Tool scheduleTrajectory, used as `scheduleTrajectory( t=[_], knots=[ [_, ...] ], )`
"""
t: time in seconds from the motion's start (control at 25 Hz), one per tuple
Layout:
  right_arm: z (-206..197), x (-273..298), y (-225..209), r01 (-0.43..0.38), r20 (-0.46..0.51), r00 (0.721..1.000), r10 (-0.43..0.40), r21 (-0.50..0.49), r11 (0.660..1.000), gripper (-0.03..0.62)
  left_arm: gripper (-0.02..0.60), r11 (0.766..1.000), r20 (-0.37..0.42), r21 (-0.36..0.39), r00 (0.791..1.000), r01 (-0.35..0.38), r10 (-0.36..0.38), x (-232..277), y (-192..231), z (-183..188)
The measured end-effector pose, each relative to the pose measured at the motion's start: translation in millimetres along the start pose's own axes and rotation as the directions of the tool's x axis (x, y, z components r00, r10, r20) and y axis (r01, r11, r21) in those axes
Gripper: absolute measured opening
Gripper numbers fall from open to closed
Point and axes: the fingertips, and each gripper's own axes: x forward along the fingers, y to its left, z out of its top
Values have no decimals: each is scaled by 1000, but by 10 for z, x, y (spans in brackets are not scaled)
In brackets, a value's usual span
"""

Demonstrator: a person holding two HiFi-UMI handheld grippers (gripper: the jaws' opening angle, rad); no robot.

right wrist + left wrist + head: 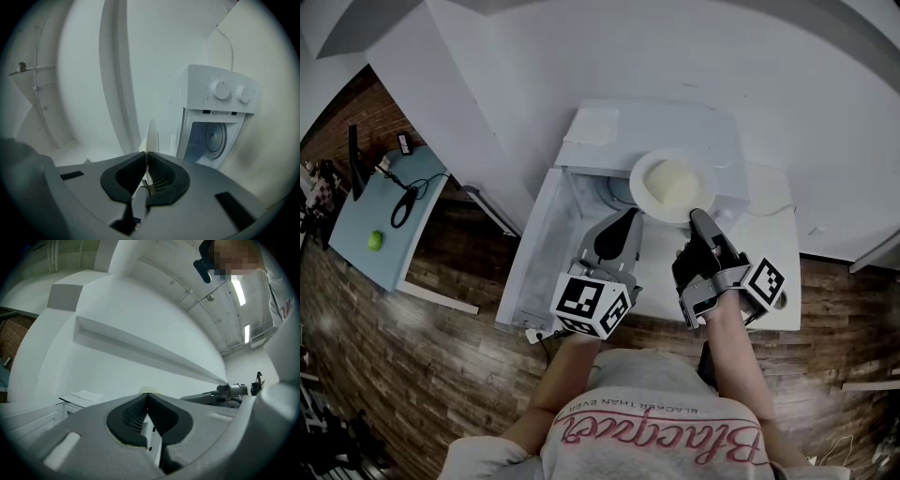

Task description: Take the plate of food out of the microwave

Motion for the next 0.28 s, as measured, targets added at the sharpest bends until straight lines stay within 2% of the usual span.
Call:
scheduleTrajectory(
  t=[0.28],
  knots=[
    [-11, -51, -20, 12, 19, 1000, -12, 17, 1000, 21, 2, 1000, 5, -5, 1000, -1, 1, -40, -18, 6]
  ],
)
